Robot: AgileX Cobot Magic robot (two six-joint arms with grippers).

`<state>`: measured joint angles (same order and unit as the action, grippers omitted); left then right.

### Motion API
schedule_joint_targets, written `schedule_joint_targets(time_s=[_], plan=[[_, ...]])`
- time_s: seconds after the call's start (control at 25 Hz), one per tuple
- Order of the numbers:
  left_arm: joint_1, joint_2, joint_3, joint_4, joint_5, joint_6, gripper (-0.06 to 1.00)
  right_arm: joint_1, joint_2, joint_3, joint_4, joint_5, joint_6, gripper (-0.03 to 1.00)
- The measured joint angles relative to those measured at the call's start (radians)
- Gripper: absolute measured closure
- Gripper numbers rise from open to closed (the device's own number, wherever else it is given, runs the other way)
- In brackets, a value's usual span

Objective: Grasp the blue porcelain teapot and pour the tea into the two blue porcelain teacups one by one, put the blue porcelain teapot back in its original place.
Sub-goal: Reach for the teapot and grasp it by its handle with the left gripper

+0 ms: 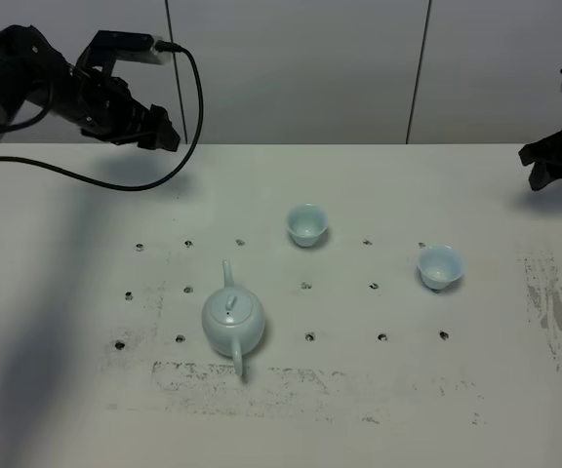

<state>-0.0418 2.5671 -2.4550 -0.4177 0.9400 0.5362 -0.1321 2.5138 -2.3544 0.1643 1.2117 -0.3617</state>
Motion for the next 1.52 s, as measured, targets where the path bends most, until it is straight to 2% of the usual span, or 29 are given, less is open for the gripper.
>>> schedule_joint_targets(time_s=[0.2,0.48,0.56,0.8,0.92,1.16,1.52], plan=[[-0.001,-0.243,0.241,0.113,-0.041,-0.001,0.19,0.001,-0.185,0.106,-0.130,0.009,0.075,0.47],[0.018,-0.550,0.502,0.084,-0.081,0.003,0.27,-0.020,-0.462,0.246,-0.132,0.008,0.171,0.52],[0.024,-0.643,0.610,0.066,-0.146,0.028,0.28,-0.033,-0.545,0.343,-0.129,0.001,0.176,0.52],[0.026,-0.849,0.993,0.008,-0.414,0.113,0.29,-0.034,-0.801,0.683,-0.089,-0.169,0.178,0.53],[0.026,-0.916,1.119,0.001,-0.500,0.130,0.29,-0.023,-0.924,0.816,-0.082,-0.191,0.178,0.53],[0.026,-0.958,1.224,-0.003,-0.529,0.136,0.29,-0.012,-1.180,1.090,-0.062,-0.215,0.178,0.53],[0.026,-0.960,1.231,-0.006,-0.515,0.136,0.29,-0.012,-1.521,1.397,-0.008,-0.219,0.178,0.57]])
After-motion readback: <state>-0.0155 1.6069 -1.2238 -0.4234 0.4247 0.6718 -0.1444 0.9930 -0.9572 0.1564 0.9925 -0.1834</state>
